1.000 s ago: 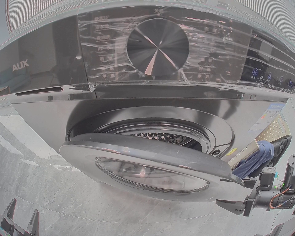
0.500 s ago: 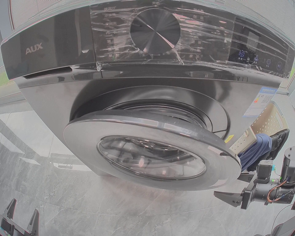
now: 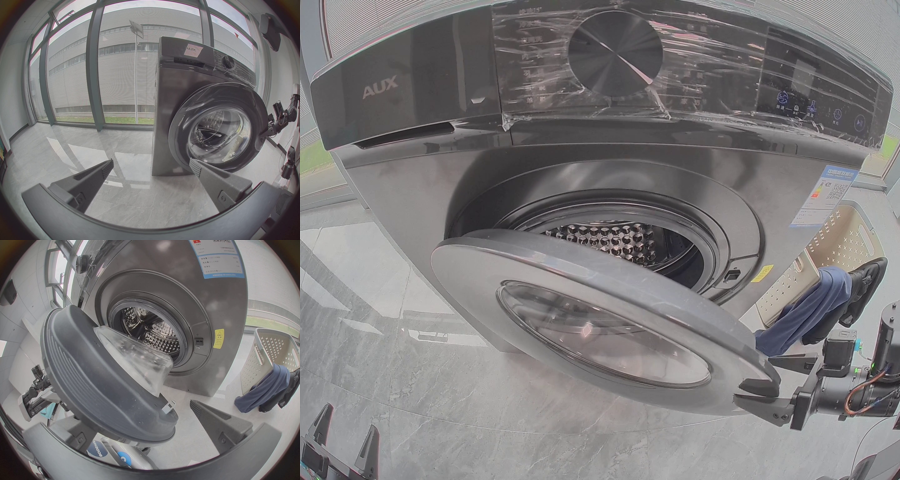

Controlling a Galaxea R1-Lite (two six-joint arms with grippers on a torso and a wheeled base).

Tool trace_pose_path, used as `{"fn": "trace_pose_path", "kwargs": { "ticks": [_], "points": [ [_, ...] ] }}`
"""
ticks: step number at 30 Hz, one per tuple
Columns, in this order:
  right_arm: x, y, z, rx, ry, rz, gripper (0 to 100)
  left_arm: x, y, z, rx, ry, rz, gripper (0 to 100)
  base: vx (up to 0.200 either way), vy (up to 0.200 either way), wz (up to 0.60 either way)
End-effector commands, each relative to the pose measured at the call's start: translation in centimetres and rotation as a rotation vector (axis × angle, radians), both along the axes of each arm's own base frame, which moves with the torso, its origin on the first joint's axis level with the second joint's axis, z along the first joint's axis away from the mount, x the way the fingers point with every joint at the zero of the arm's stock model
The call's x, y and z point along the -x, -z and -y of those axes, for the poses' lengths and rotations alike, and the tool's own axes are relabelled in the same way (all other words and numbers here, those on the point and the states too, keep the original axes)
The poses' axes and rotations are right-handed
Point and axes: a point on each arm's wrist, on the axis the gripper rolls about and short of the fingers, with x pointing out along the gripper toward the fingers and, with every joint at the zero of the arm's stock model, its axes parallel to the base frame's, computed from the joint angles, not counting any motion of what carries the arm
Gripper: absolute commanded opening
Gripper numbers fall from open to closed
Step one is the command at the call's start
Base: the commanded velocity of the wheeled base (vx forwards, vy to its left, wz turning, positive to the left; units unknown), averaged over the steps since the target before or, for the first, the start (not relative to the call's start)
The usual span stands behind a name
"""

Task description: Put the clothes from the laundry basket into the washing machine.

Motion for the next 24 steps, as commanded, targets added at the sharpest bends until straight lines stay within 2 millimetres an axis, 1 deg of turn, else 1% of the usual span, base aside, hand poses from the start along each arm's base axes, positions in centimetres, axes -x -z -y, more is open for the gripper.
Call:
{"fn": "trace_pose_path", "kwargs": {
  "ticks": [1,3,11,14,19,20,21,24],
  "points": [
    [-0.9,0.1,-0.4,0.010,0.009,-0.015,100,0.0,0.4,0.0,0.000,0.002,-0.003,100,-0.200,0.000,0.00],
    [-0.9,0.3,-0.5,0.015,0.000,-0.024,100,0.0,0.4,0.0,0.000,-0.001,-0.003,100,-0.200,0.000,0.00],
    [0.2,0.8,-1.4,0.030,-0.076,-0.043,100,0.0,0.4,0.0,0.000,-0.001,-0.003,100,0.000,0.000,0.00],
    [0.4,0.9,-1.4,0.031,-0.081,-0.044,100,0.0,0.4,0.0,0.000,0.000,-0.003,100,0.000,0.000,0.00],
    [-0.1,0.6,-1.3,0.022,-0.054,-0.034,100,0.0,0.4,0.0,0.000,0.000,-0.004,100,0.000,0.000,0.00],
    [-0.5,0.4,-1.3,0.019,-0.037,-0.028,100,0.0,0.4,0.0,0.000,0.002,-0.003,100,0.000,0.000,0.00],
    [-0.5,0.3,-1.3,0.018,-0.034,-0.027,100,0.0,0.4,0.0,0.000,0.000,-0.003,100,-0.200,0.000,0.00],
    [-1.8,0.0,-1.3,0.021,0.010,-0.023,100,0.0,0.4,0.0,0.000,0.000,-0.003,100,-0.200,0.000,0.00]
  ]
}}
